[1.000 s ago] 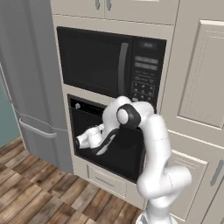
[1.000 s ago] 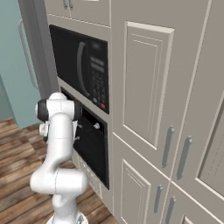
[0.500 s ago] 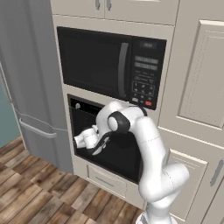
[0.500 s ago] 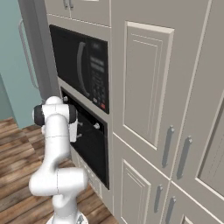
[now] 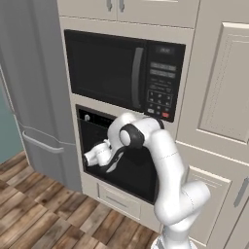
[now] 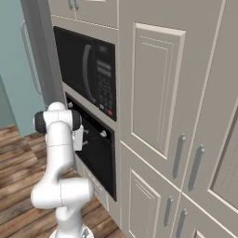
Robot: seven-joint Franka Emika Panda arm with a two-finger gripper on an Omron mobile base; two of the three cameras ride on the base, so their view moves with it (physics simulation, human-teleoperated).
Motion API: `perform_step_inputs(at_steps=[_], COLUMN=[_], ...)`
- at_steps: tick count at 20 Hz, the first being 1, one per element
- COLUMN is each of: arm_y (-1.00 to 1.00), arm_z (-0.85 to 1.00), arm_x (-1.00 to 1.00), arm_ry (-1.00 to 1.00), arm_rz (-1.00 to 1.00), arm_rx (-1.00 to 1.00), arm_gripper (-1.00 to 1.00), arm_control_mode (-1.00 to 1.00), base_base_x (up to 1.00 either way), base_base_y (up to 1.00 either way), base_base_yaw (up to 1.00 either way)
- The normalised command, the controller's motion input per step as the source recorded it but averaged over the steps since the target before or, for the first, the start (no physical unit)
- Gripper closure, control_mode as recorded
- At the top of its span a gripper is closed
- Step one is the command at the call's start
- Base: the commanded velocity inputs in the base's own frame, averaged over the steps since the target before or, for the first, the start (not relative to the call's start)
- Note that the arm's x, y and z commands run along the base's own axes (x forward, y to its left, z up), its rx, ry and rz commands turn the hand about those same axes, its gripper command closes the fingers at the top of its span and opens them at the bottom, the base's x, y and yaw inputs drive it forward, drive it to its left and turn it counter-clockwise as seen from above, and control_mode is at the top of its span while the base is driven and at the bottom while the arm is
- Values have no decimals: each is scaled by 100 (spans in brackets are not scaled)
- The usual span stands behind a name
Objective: Take the baked cake out of the oven and place it on the plate for cooling. Then close the oven door.
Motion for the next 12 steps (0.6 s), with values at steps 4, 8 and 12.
perform_step_inputs(at_steps=[4, 8, 12], arm_y=[-38, -21, 39], arm_z=[0, -2, -26], arm_x=[43, 16, -26], arm_ry=[12, 18, 24], arm_rz=[0, 0, 0], arm_rx=[9, 13, 8], arm_gripper=[100, 100, 100], arm_control_mode=[-100, -100, -100], base_base_x=[0, 0, 0], base_base_y=[0, 0, 0], base_base_yaw=[0, 0, 0])
